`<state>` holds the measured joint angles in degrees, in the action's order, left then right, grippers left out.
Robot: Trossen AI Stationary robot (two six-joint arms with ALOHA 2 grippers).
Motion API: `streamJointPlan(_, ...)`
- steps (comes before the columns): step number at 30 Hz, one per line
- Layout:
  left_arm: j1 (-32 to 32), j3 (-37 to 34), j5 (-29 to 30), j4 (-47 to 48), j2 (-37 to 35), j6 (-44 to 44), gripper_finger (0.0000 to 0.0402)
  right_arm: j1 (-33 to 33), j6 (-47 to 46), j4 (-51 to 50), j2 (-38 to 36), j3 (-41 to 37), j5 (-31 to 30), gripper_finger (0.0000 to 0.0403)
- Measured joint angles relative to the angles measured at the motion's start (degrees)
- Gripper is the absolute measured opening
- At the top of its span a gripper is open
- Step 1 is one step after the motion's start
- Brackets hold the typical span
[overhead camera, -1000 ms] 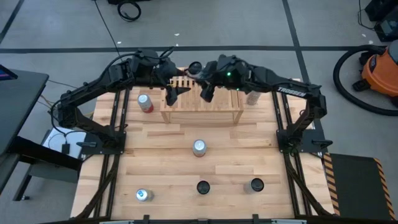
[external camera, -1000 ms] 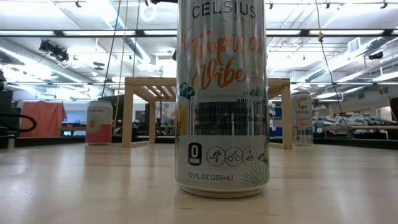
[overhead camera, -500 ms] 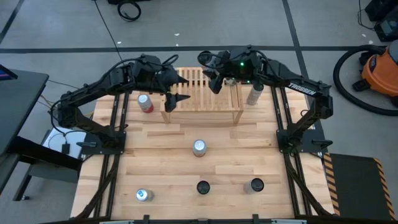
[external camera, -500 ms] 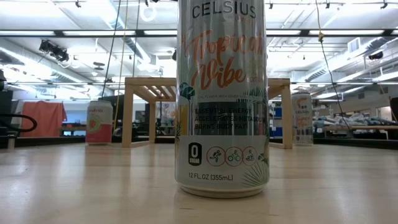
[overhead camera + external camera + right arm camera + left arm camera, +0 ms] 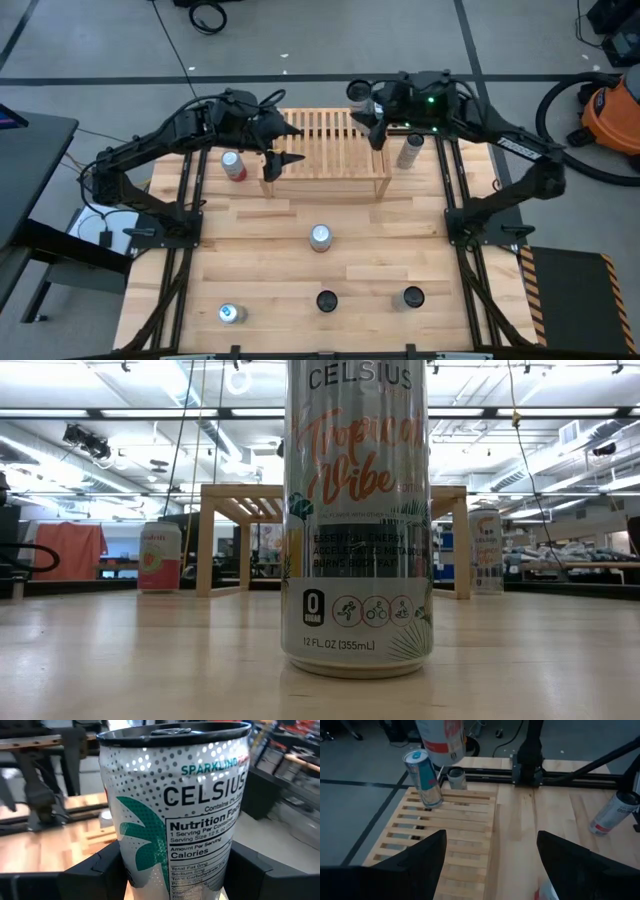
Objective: Place canned beverage on shelf
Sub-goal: Put the left white pink soda can on the shelf
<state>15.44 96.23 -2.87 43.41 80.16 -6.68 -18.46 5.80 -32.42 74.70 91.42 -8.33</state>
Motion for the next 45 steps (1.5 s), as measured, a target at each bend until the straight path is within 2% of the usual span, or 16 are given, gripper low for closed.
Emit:
streamJointPlan(4, 0.00, 0.00, -0.01, -1.65, 0.00, 0.02, 0.0314, -1.72, 0.75, 8.58, -4.53, -9.34, 3.16, 0.0252)
streamJointPlan(8, 0.00, 0.00, 0.01, -2.37, 0.00, 0.02, 0.0314, -3.77, 0.06, 18.68, -7.34, -18.97, 8.80, 0.0252)
streamJointPlan(17, 0.00, 0.00, -0.01, -2.05, 0.00, 0.07, 0.0314, -5.66, -1.51, 40.83, -7.29, -33.13, 14.91, 0.0252)
streamJointPlan(20, 0.00, 0.00, -0.01, -2.02, 0.00, 0.07, 0.0314, -6.28, -3.92, 45.14, -5.60, -34.78, 15.20, 0.0252)
streamJointPlan(29, 0.01, 0.00, 0.01, -1.50, 0.00, 0.02, 0.0314, -9.74, -8.51, 50.02, -0.52, -35.13, 14.09, 0.0252)
streamJointPlan(35, 0.02, 0.00, -0.01, -1.52, 0.00, 0.02, 0.0314, -12.53, -12.85, 51.10, 1.51, -34.84, 16.42, 0.0252)
streamJointPlan(45, 0.00, 0.00, 0.00, -1.54, 0.00, 0.00, 0.0314, -10.79, -13.07, 50.32, 0.88, -34.94, 16.43, 0.0252)
